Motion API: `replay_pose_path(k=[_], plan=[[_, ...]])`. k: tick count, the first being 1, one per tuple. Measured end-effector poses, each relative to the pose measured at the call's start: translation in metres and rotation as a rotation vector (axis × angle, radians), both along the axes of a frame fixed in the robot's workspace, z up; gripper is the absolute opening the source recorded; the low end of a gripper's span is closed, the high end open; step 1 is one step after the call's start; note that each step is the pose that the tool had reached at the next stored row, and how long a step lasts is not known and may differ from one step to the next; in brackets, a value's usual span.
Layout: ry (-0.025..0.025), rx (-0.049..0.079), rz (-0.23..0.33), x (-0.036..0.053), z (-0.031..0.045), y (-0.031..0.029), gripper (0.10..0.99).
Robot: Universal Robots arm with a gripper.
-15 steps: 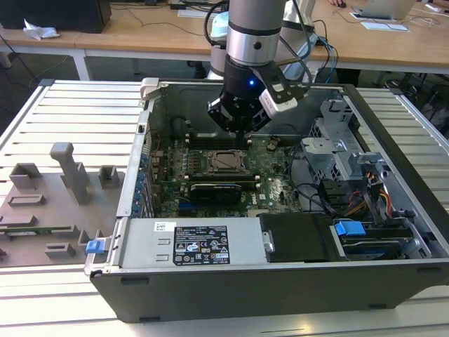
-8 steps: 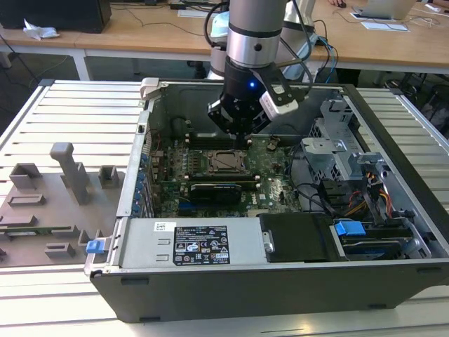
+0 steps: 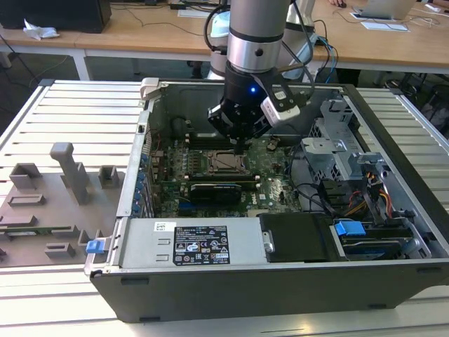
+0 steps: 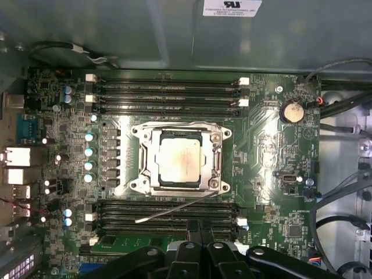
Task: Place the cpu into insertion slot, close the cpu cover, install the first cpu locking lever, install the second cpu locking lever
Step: 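Install the second cpu locking lever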
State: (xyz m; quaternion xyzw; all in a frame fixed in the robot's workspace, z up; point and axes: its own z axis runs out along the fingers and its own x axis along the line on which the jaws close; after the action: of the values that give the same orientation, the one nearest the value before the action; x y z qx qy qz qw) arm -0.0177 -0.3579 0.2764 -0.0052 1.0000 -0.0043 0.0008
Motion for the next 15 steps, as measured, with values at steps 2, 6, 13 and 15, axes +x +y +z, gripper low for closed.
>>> replay_pose_path(k=[2,6,13,15], plan=[[0.0001,0.0,0.0,0.0,-0.0012,-0.0011,0.106],[0.0,0.0,0.0,0.0,-0.0024,-0.002,0.106],[0.0001,0.0,0.0,0.0,-0.0062,-0.0024,0.106],[0.0,0.0,0.0,0.0,-0.0073,-0.0024,0.106]])
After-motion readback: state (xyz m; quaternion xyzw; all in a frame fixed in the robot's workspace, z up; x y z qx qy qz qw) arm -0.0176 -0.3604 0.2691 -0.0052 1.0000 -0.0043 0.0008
